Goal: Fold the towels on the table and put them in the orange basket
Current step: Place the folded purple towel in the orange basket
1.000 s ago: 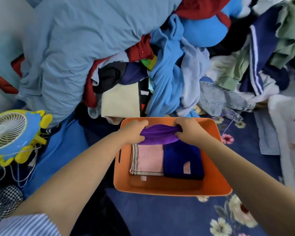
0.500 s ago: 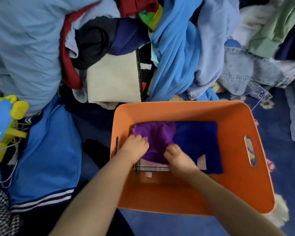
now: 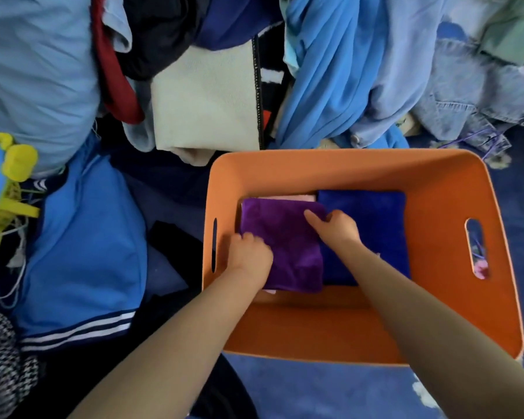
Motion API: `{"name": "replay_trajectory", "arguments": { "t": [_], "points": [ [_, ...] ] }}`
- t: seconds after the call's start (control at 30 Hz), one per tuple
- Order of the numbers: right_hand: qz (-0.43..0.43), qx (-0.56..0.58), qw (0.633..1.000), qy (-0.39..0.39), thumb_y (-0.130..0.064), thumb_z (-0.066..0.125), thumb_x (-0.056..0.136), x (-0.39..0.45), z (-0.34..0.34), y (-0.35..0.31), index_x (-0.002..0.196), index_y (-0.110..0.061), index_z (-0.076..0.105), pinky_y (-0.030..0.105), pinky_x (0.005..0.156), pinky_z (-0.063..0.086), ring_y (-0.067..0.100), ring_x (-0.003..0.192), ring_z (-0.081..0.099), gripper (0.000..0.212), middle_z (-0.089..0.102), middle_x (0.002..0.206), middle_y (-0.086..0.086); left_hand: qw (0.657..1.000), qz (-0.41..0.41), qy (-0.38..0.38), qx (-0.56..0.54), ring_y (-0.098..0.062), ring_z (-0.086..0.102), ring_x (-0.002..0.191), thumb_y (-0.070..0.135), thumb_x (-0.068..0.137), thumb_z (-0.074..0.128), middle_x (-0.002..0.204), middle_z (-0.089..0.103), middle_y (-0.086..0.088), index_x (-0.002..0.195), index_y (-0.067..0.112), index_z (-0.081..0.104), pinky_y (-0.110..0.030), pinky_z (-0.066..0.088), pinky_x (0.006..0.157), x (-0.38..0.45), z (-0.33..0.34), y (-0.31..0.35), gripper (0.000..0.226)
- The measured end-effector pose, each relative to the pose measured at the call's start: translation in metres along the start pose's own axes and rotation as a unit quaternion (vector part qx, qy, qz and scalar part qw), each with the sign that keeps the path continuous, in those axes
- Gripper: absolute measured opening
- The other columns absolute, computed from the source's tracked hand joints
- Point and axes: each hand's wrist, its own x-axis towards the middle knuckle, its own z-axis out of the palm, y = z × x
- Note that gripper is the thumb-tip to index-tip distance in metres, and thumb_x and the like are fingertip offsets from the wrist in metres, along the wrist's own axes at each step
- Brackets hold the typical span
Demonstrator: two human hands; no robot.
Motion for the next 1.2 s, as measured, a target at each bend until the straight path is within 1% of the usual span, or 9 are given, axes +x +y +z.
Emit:
{"name": "replay_trajectory", "arguments": {
  "t": [0.1,0.17,0.3,0.43,0.7,0.83,1.0,1.1,1.2],
  "points": [
    [0.04,0.051,0.997,-0.04,-0.038,0.059,0.086,0.009,0.011,-0.008,0.077,-0.002,0.054,0.033,0.071,0.043,0.028,0.085,0.055,0.038,0.055,0.072,0.007,0.964,-0.014,0.264,0.03,-0.026,0.062,0.105,0.01,0.078,0.055,0.098,0.068,-0.009,0.084,0.01,0.07,-0.039,0.041,0.089,-0.025,-0.006,-0.017,0.016],
    [0.004,0.119,0.993,-0.019,-0.023,0.061,0.086,0.011,0.019,-0.011,0.095,0.0,0.059,0.038,0.081,0.049,0.031,0.093,0.058,0.024,0.063,0.089,0.013,0.933,-0.069,0.353,-0.011,-0.027,0.068,0.098,0.009,0.069,0.053,0.095,0.072,-0.011,0.076,0.01,0.071,-0.04,0.045,0.083,-0.031,-0.002,-0.032,0.019],
    [-0.022,0.331,0.942,-0.052,-0.012,0.059,0.088,0.009,0.023,-0.007,0.098,-0.015,0.06,0.042,0.089,0.052,0.028,0.098,0.06,0.01,0.062,0.096,0.004,0.921,-0.175,0.31,-0.156,-0.039,0.06,0.111,0.008,0.058,0.08,0.124,0.058,-0.023,0.122,0.001,0.056,-0.041,0.055,0.078,-0.036,-0.003,-0.045,0.068],
    [-0.008,0.379,0.924,-0.05,-0.017,0.054,0.092,0.016,0.027,-0.003,0.095,-0.019,0.055,0.041,0.09,0.049,0.023,0.096,0.057,0.004,0.058,0.093,-0.001,0.908,-0.2,0.21,-0.302,-0.031,0.055,0.104,0.006,0.09,0.047,0.141,0.029,-0.016,0.149,0.012,-0.004,-0.031,0.041,0.071,-0.038,-0.001,-0.044,0.078],
    [0.007,0.142,0.978,0.152,-0.025,0.044,0.096,0.019,0.057,-0.017,0.127,0.003,0.035,0.036,0.083,0.041,0.039,0.113,0.049,0.043,0.046,0.128,0.023,0.897,-0.205,0.214,-0.329,-0.018,0.04,0.075,0.0,0.09,0.047,0.13,0.037,-0.015,0.149,0.015,-0.006,-0.026,0.037,0.064,-0.033,0.0,-0.049,0.081],
    [-0.221,-0.199,0.924,0.242,-0.036,0.046,0.084,0.003,0.073,-0.008,0.123,0.002,0.048,0.055,0.101,0.037,0.041,0.122,0.05,0.055,0.049,0.133,0.026,0.894,-0.198,0.213,-0.341,-0.025,0.052,0.085,0.003,0.091,0.048,0.129,0.036,-0.014,0.149,0.014,-0.006,-0.026,0.037,0.066,-0.032,0.002,-0.048,0.081],
    [-0.331,-0.467,0.813,0.105,-0.062,0.053,0.075,-0.008,0.09,0.011,0.131,-0.031,0.045,0.06,0.101,0.034,0.031,0.134,0.038,0.065,0.043,0.144,0.01,0.897,-0.191,0.2,-0.344,-0.028,0.055,0.101,0.015,0.09,0.054,0.132,0.034,-0.014,0.149,0.013,-0.006,-0.03,0.043,0.073,-0.036,0.002,-0.044,0.085],
    [-0.282,-0.465,0.839,-0.028,-0.07,0.031,0.083,0.003,0.091,0.007,0.143,-0.044,0.004,0.066,0.108,-0.003,0.035,0.143,-0.012,0.071,-0.016,0.156,0.006,0.895,-0.193,0.217,-0.338,-0.027,0.055,0.101,0.008,0.093,0.047,0.133,0.034,-0.014,0.149,0.014,-0.006,-0.027,0.037,0.07,-0.035,0.004,-0.044,0.078],
    [-0.25,-0.467,0.846,-0.061,-0.072,0.029,0.082,0.011,0.094,0.001,0.142,-0.045,-0.008,0.067,0.106,-0.008,0.036,0.139,-0.024,0.075,-0.029,0.152,0.003,0.894,-0.203,0.224,-0.332,-0.027,0.055,0.101,0.004,0.093,0.045,0.135,0.033,-0.016,0.149,0.014,-0.006,-0.026,0.037,0.07,-0.032,0.006,-0.045,0.077]
  ]
}}
